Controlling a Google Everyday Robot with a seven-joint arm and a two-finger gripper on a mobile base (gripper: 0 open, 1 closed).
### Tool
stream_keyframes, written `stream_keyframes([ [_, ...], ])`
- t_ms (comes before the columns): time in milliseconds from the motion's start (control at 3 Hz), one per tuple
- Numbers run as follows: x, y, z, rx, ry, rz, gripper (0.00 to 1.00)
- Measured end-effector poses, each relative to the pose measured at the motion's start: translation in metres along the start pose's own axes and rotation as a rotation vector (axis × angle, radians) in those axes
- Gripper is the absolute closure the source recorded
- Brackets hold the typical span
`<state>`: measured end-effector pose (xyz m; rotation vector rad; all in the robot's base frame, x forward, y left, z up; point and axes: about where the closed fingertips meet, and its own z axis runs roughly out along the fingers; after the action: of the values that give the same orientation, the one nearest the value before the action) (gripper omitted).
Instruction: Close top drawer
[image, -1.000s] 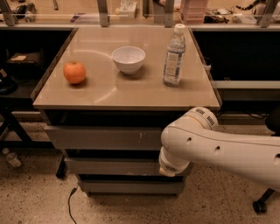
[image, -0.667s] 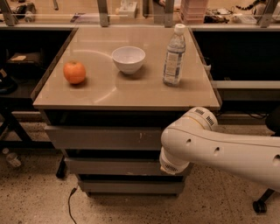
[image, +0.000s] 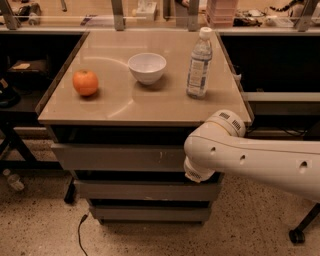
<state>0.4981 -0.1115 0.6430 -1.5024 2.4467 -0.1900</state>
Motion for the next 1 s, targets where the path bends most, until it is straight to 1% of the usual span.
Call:
stream_keyframes([
  [333,-0.0093,-0.0193,-0.0048,0.042,-0.006,0.003,1.0],
  [667,-0.0096,-0.0201,-0.0053,0.044,-0.006,0.002,0.82],
  [1000,-0.0096,-0.0201,-0.0053,0.044,-0.006,0.002,0.59],
])
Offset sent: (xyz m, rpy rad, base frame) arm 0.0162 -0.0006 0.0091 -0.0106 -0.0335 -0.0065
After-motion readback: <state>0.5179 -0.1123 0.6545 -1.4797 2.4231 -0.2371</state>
